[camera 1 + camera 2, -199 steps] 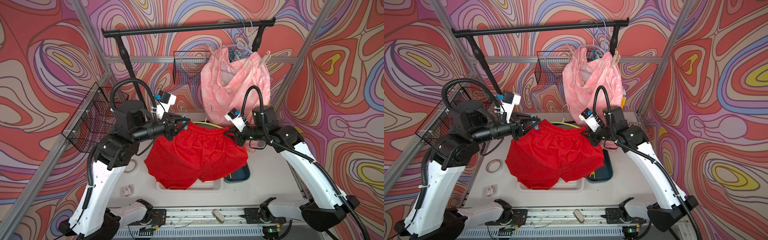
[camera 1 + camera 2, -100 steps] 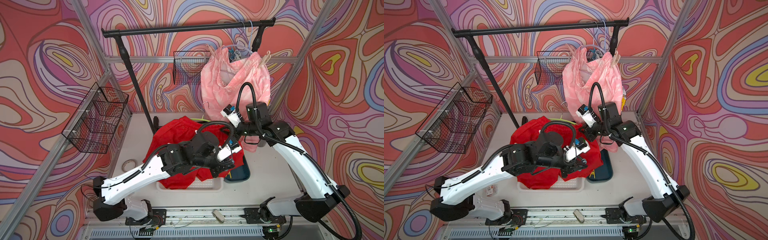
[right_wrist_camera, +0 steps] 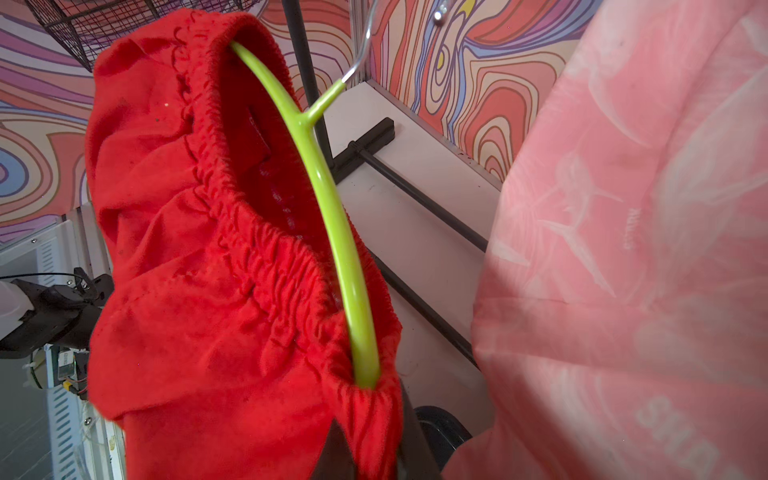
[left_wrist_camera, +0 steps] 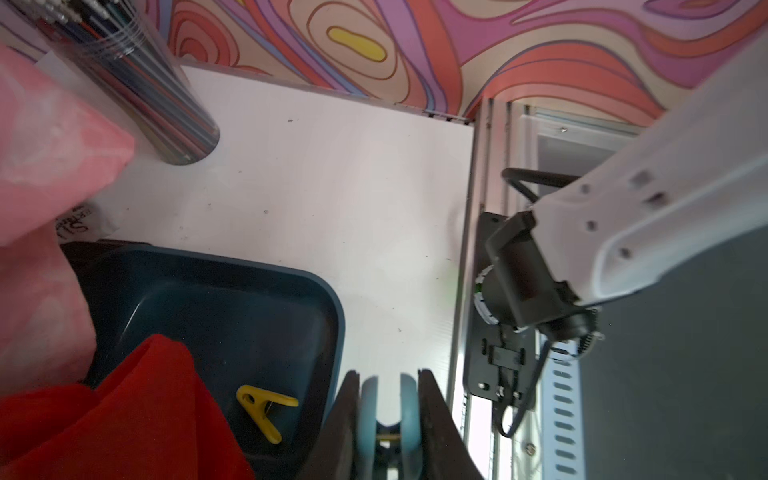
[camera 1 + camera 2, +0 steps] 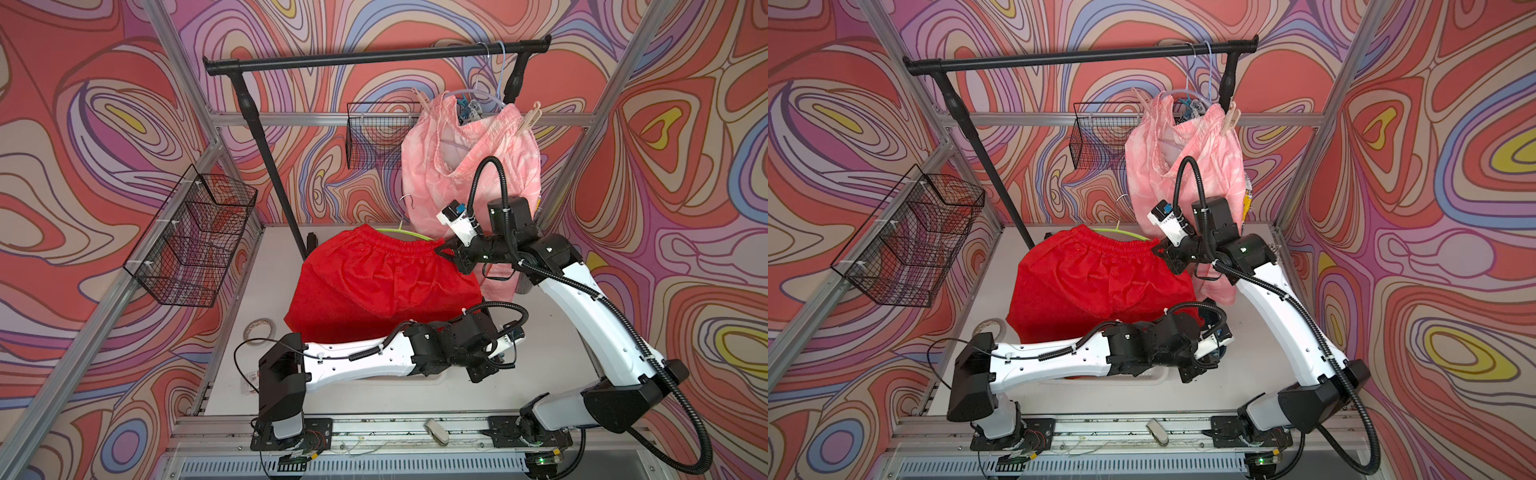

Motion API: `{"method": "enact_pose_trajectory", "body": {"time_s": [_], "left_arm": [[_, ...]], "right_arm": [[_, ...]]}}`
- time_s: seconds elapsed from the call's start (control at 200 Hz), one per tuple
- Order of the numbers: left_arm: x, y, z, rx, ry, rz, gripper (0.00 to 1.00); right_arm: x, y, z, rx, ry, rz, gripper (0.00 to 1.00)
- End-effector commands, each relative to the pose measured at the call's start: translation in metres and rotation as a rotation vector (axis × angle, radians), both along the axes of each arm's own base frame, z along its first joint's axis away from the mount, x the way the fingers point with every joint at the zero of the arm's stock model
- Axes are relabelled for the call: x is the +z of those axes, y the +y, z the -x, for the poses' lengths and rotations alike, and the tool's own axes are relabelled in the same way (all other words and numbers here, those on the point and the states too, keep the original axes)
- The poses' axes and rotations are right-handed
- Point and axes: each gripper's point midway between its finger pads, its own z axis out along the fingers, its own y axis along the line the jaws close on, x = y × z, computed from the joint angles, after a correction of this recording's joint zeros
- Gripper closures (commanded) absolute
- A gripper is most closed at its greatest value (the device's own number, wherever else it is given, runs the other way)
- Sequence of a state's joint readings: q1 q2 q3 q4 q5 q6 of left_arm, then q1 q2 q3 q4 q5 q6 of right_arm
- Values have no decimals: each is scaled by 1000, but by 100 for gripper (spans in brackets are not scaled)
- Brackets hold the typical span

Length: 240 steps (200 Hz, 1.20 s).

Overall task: Remove the clothespins securing shorts to the hanger
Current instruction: Place the clothespin in the storage box.

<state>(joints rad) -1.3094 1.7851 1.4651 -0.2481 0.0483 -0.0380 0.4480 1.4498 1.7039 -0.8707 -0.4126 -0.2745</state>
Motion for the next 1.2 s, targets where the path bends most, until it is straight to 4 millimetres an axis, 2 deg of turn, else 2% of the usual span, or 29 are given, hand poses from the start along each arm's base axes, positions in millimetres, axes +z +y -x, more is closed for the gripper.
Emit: {"method": "enact_pose_trajectory", "body": {"time_s": [0.0, 0.14, 0.321, 0.516, 0.596, 0.651, 0.771, 0.947, 1.062, 1.107, 1.197], "left_arm": [[-10, -16, -30, 122, -86, 15, 100], [-33, -23, -49, 195, -80, -14, 100], [-57, -14, -77, 308, -61, -81, 100], [-84, -14, -86, 338, -68, -173, 78], [-89, -11, -90, 362, -73, -204, 63], [-90, -8, -91, 372, -76, -217, 58], [-84, -3, -92, 382, -87, -211, 47], [-66, 6, -92, 402, -91, -197, 45], [-40, 7, -73, 310, -56, -152, 46], [-29, 7, -57, 214, -29, -150, 46], [-9, 23, -33, 103, -46, -199, 47]], "right_arm": [[30, 9, -1, 34, -71, -73, 100], [32, 11, 2, 40, -72, -79, 100], [31, 10, 8, 41, -70, -83, 100], [35, 8, 14, 43, -83, -88, 100], [36, 8, 17, 46, -87, -92, 100], [37, 8, 18, 47, -91, -91, 100], [40, 6, 20, 46, -101, -94, 100], [40, 6, 22, 49, -107, -95, 100], [38, 4, 21, 41, -107, -81, 100], [37, 4, 20, 36, -107, -74, 100], [38, 2, 22, 30, -110, -75, 100]]}}
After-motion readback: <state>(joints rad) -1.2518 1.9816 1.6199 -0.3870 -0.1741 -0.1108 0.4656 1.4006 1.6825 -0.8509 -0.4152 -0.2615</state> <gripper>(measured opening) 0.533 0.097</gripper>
